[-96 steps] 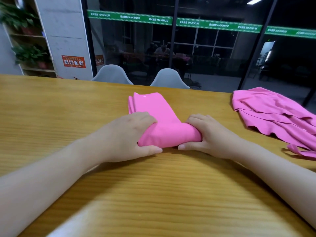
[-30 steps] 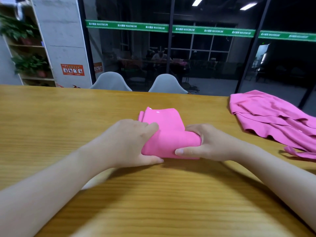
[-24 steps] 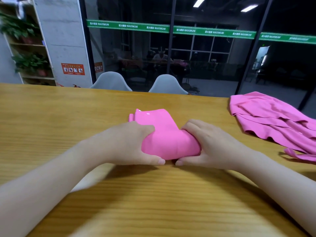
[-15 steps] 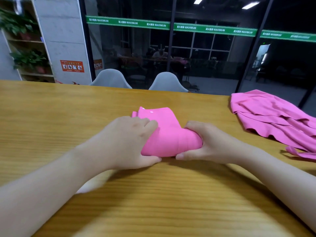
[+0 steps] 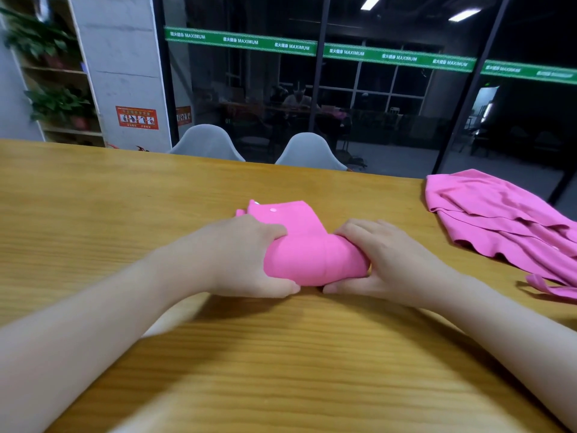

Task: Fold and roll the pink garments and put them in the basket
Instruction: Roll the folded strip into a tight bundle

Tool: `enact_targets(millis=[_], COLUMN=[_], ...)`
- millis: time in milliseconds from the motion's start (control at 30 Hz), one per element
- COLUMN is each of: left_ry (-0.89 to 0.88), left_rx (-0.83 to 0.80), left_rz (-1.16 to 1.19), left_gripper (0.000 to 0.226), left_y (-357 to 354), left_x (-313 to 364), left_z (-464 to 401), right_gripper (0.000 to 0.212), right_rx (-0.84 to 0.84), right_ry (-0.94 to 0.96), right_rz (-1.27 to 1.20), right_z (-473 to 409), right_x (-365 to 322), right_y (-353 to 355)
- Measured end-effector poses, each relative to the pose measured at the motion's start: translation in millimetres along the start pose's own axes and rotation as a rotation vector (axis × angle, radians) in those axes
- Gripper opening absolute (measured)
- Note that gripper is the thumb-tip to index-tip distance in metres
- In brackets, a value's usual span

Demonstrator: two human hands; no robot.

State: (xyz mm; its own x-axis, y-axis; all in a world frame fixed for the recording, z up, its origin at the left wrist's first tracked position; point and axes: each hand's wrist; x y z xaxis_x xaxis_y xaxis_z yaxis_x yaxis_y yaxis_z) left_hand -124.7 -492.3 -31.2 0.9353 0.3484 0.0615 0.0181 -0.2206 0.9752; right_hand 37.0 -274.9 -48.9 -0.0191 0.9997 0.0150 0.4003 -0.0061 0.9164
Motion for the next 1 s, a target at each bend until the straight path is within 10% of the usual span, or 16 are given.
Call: enact_targets(millis=[167, 467, 733, 1000], left_ry=[-0.25, 0.102, -0.041, 0.212], left_rx=[0.332, -0.127, 0.296, -0.033], left_rz=[-0.327, 0.241, -0.187, 0.175], left_gripper=[0.055, 0.055, 0.064, 0.101], left_y=[-13.2, -3.3, -15.5, -4.8], left_x=[-5.0, -15.7, 2.5, -11.6], left_z=[1.4, -16.3, 0.8, -20.6], right_gripper=[0.043, 0.077, 0.043, 0.07], right_rx=[-0.122, 0.062, -0.129, -0.016], right_ry=[-0.18, 0.017, -0.171, -0.161], right_rz=[-0.484, 0.012, -0.507, -0.321], right_z=[-4.9, 2.6, -7.6, -0.8], right_x=[1.2, -0.3, 6.3, 7.2], right_y=[4.5, -5.0, 2.3, -10.6])
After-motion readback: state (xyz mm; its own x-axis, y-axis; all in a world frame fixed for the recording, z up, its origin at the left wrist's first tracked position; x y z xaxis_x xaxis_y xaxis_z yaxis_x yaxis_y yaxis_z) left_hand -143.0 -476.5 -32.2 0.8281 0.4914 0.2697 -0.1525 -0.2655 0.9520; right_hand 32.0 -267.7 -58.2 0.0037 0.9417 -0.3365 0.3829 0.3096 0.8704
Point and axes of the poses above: each hand's wrist, its own z-axis away from the middle knuckle, its own y-axis out of the back of the hand, x = y × z, and after that the axes turned 2 degrees about x, right-handed
